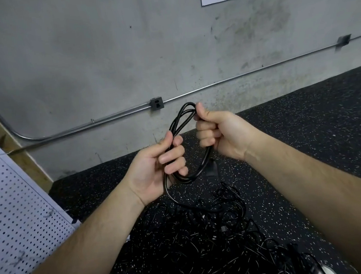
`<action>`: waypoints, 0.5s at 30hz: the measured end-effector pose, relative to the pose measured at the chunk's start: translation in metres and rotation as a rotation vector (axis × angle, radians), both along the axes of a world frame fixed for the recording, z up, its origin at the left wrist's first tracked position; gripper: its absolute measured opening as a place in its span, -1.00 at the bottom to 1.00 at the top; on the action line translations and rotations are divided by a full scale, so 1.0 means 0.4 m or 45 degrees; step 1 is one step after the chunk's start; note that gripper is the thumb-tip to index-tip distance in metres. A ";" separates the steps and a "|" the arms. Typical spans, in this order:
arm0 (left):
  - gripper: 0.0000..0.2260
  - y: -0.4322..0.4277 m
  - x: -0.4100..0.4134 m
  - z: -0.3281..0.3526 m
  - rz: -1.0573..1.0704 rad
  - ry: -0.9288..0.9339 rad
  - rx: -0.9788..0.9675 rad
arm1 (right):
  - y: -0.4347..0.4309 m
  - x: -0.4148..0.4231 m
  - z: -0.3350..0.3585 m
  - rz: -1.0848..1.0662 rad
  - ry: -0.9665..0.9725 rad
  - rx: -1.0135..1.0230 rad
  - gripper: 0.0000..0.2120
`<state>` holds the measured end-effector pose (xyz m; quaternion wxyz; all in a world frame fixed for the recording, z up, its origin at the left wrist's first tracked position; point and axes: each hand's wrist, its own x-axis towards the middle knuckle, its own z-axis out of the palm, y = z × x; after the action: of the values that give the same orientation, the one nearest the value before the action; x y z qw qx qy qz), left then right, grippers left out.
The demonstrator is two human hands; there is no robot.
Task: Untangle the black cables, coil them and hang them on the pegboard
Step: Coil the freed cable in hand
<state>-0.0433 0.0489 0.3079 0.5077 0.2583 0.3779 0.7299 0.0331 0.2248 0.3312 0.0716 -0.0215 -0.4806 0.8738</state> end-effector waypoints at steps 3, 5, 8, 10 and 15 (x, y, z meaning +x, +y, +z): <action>-0.82 -0.007 -0.009 -0.014 -0.118 -0.035 0.035 | 0.008 -0.005 -0.007 -0.277 -0.059 0.317 -0.68; -0.80 -0.002 -0.007 -0.018 -0.081 0.042 -0.008 | 0.014 -0.002 -0.012 -0.384 -0.051 0.471 -0.64; -0.76 0.004 0.002 -0.021 0.084 0.207 -0.089 | 0.028 0.005 -0.017 -0.301 -0.050 0.415 -0.67; -0.76 0.005 0.009 -0.024 0.164 0.291 -0.146 | 0.035 0.008 -0.017 -0.195 -0.055 0.316 -0.76; -0.78 0.003 0.017 -0.026 0.236 0.399 -0.180 | 0.042 0.011 -0.026 -0.157 0.016 0.313 -0.82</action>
<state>-0.0366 0.0502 0.2976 0.3903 0.2965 0.5248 0.6960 0.0376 0.2416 0.3206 0.1303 -0.0367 -0.5812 0.8024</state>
